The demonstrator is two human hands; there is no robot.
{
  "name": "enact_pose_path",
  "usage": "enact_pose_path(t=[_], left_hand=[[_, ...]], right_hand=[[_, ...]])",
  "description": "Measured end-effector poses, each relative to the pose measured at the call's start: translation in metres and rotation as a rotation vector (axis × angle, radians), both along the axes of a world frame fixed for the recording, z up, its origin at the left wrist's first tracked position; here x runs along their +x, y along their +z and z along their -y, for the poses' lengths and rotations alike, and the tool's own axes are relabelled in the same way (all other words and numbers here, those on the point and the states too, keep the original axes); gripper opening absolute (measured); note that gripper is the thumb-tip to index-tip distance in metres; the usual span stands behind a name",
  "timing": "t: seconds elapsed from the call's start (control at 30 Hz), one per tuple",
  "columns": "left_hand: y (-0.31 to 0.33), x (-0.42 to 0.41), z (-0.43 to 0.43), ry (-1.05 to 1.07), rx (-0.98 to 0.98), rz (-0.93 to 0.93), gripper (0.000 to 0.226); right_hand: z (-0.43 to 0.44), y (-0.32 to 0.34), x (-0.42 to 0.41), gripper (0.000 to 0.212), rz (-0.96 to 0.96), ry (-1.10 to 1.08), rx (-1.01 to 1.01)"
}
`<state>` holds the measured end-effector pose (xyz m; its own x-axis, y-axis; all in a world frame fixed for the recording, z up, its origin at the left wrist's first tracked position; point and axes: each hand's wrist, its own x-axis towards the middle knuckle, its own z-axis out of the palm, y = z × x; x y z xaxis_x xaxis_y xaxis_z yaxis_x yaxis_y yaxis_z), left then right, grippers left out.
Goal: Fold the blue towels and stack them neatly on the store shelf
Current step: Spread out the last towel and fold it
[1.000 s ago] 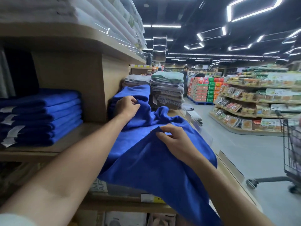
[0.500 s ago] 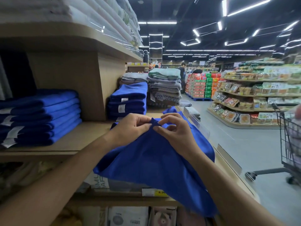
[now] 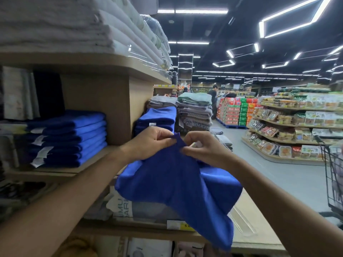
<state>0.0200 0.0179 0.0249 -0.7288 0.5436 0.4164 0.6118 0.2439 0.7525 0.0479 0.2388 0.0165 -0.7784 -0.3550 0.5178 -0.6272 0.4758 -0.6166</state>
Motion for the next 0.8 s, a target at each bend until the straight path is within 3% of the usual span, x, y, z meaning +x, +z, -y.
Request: enact_pose_path(t=[0.07,0.17,0.27,0.4,0.5,0.63,0.8], left_hand=[[0.021,0.001,0.004,0.051,0.087,-0.043,0.015],[0.055,0.002,0.007,0.149,0.197,-0.129,0.013],[0.089,0.004,0.006,0.177,0.264,-0.265,0.013],[0.130,0.010,0.006,0.261,0.285,-0.434,0.013],[0.157,0.013,0.009,0.351,0.333,-0.531,0.014],[0.185,0.020,0.020,0.401,0.280,-0.708,0.011],[0.207,0.030,0.042,0.520,0.192,-0.914,0.017]], right_hand=[[0.000,0.024,0.005,0.006,-0.024,-0.027,0.108],[0.005,0.063,0.016,0.017,-0.046,-0.066,0.154],[0.015,0.098,0.027,0.025,0.019,-0.043,0.108],[0.025,0.130,0.036,0.017,0.101,-0.031,0.064],[0.034,0.135,0.043,0.037,0.138,-0.019,0.057],[0.047,0.132,0.045,0.028,0.101,0.037,0.004],[0.048,0.132,0.046,0.023,0.108,0.077,0.156]])
